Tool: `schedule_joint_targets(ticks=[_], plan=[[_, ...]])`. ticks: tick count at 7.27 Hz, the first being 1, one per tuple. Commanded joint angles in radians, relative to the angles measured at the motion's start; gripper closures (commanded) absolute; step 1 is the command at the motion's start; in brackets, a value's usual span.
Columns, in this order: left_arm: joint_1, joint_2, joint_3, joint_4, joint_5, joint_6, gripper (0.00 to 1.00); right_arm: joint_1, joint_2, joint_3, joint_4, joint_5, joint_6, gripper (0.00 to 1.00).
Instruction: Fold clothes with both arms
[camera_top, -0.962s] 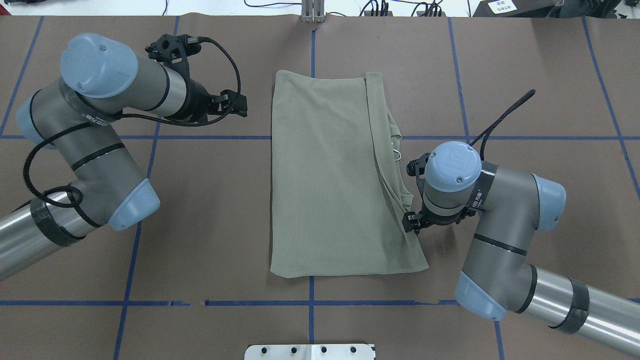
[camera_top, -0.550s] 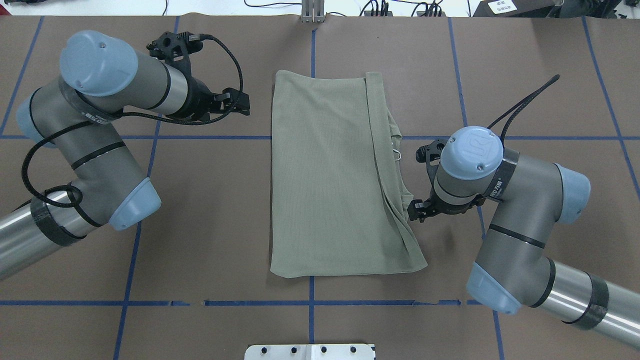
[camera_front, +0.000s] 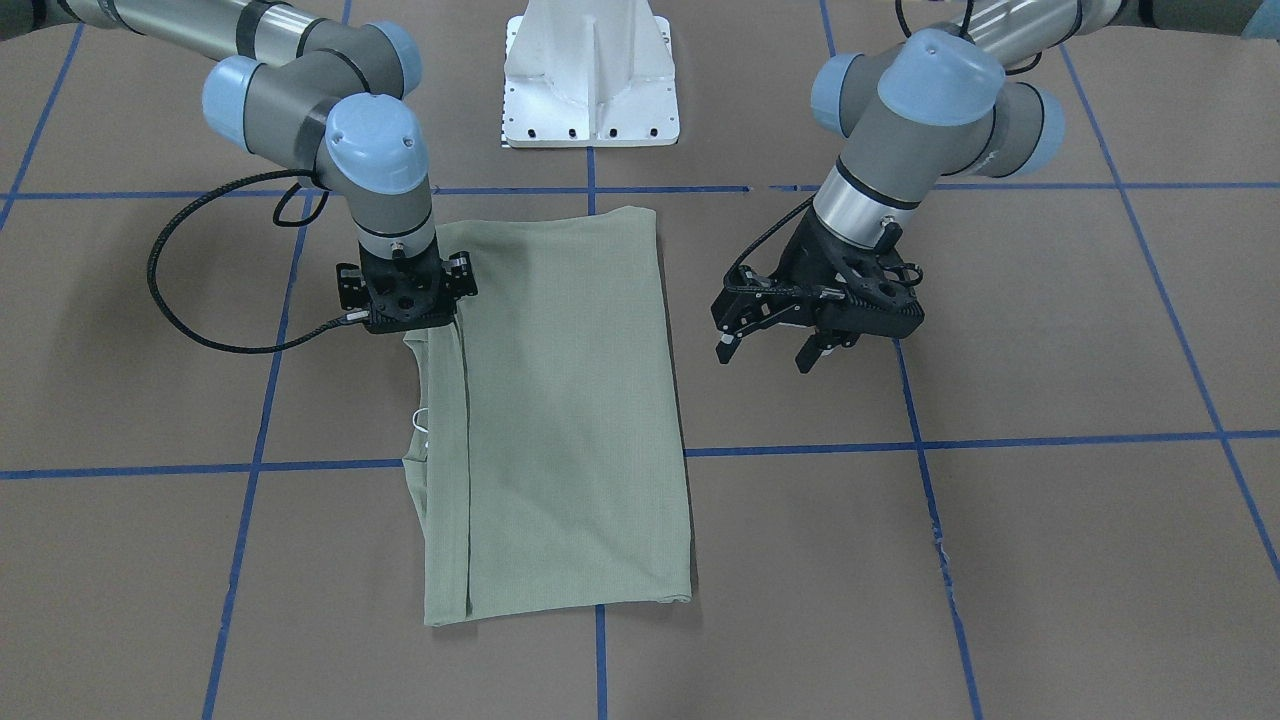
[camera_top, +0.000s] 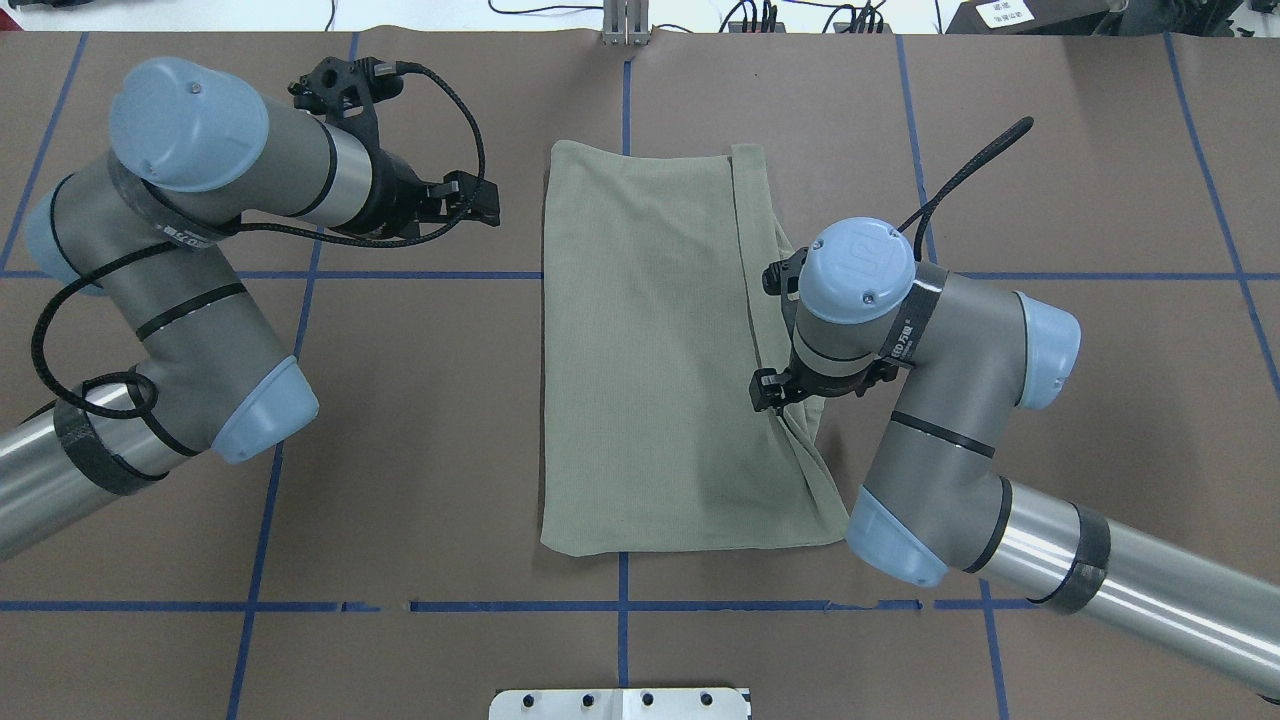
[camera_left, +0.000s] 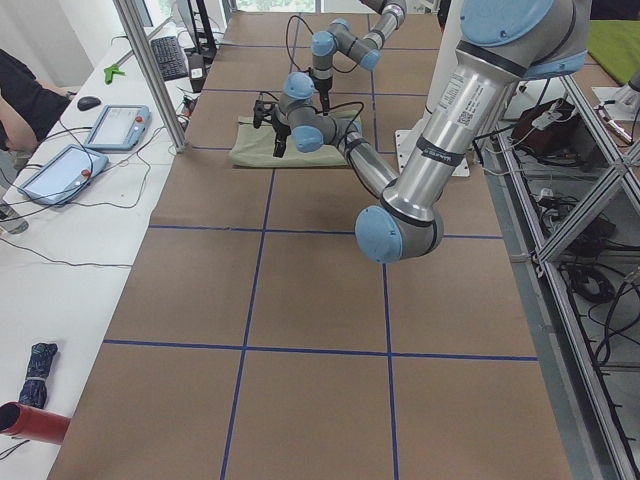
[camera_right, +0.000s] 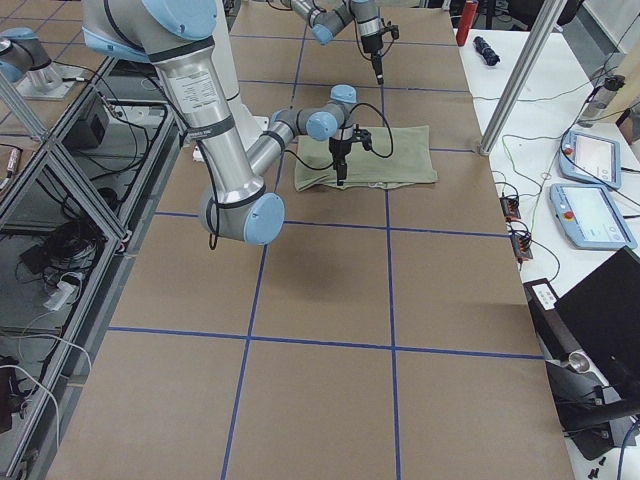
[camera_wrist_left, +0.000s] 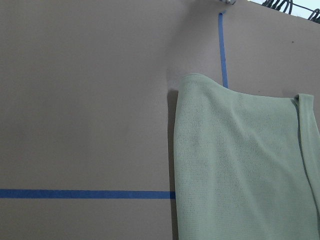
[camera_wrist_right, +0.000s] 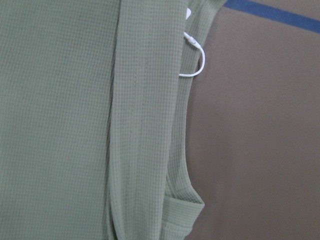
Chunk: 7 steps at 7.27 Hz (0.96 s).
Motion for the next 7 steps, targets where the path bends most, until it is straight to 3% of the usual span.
schedule_joint_targets(ticks=[1,7], plan=[[0.000,0.004,-0.037,0.002,0.026,0.000,0.00,-0.037,0.005,-0.017,0.001,0.004,0.004,0.00],[0.000,-0.002,-0.043,0.002,0.023,-0.001,0.00,-0.019,-0.022,-0.020,-0.008,0.058,-0.001,0.00]])
